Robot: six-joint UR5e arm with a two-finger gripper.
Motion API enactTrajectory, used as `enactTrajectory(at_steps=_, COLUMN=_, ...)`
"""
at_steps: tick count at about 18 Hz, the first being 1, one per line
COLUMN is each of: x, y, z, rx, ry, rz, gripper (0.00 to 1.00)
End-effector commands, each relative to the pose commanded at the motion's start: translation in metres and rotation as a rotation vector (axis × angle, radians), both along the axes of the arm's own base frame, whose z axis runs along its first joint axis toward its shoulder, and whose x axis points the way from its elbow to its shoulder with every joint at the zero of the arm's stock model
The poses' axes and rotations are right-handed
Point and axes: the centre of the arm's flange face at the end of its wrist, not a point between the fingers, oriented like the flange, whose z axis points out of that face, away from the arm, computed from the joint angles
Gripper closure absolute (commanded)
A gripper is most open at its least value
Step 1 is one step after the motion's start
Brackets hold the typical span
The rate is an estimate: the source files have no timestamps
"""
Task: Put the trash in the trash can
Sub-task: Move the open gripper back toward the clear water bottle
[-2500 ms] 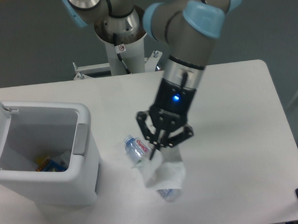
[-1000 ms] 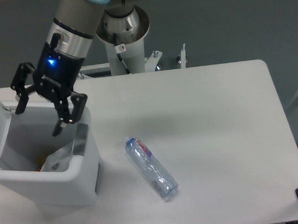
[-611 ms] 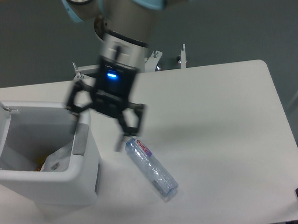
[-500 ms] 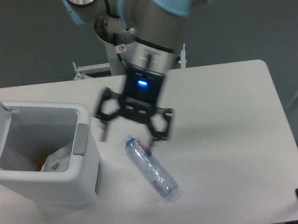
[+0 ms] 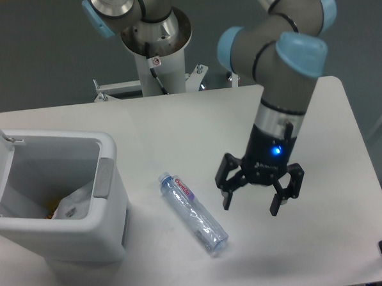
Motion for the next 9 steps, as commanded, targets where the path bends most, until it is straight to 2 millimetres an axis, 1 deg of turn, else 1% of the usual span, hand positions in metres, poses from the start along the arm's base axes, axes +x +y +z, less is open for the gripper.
enactTrajectory(at_steps=1, x=0.001, y=0.004, z=-0.005, rx=-0.014, ry=-0.02, rz=-0.004, gripper=0.0)
enactTrajectory(at_steps=3, x=-0.003, y=0.014, z=-0.021, rx=-0.096, ry=-0.073, rz=-0.001, gripper=0.0)
enactTrajectory(at_steps=5, x=0.001, y=0.033, z=-0.03, rx=-0.174, ry=-0.118, rz=0.006, gripper=0.0)
enactTrajectory(at_steps=7, x=-0.002, y=0.041, z=-0.044, rx=-0.245, ry=-0.178, rz=0.023, gripper=0.0)
enactTrajectory(at_steps=9, x=0.008, y=0.054, z=-0.059, rx=-0.322, ry=-0.185, rz=0.018, gripper=0.0)
